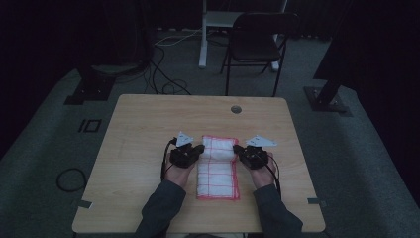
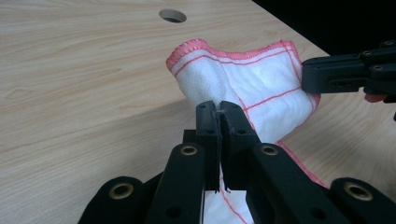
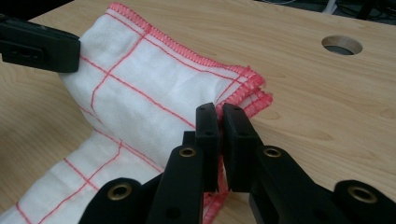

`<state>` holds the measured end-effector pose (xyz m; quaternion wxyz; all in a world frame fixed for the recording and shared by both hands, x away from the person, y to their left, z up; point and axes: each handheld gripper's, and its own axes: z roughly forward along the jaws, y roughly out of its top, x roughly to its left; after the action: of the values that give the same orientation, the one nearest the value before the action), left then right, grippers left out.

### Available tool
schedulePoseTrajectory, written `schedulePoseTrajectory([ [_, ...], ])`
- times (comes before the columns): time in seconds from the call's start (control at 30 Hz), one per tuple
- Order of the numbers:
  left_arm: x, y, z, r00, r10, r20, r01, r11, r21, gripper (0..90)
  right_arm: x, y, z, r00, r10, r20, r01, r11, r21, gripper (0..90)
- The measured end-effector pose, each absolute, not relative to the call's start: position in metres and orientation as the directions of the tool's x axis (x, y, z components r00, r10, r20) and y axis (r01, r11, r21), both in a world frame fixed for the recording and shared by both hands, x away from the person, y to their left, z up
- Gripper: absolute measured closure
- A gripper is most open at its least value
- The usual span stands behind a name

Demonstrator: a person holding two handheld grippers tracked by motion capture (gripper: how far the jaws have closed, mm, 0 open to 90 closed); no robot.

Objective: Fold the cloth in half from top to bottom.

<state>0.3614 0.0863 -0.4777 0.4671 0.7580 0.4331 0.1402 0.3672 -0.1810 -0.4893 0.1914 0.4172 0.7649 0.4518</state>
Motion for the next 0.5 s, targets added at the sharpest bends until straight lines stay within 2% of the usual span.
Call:
schedulePoseTrajectory([
  [0.5,0.347,0.088,-0.48,0.604,0.774,-0.191,0.515,-0.196,0.835,87.5,0.354,-0.183,-0.493,-0.59,0.803,0.089,0.466,0.248,0.849,86.2],
])
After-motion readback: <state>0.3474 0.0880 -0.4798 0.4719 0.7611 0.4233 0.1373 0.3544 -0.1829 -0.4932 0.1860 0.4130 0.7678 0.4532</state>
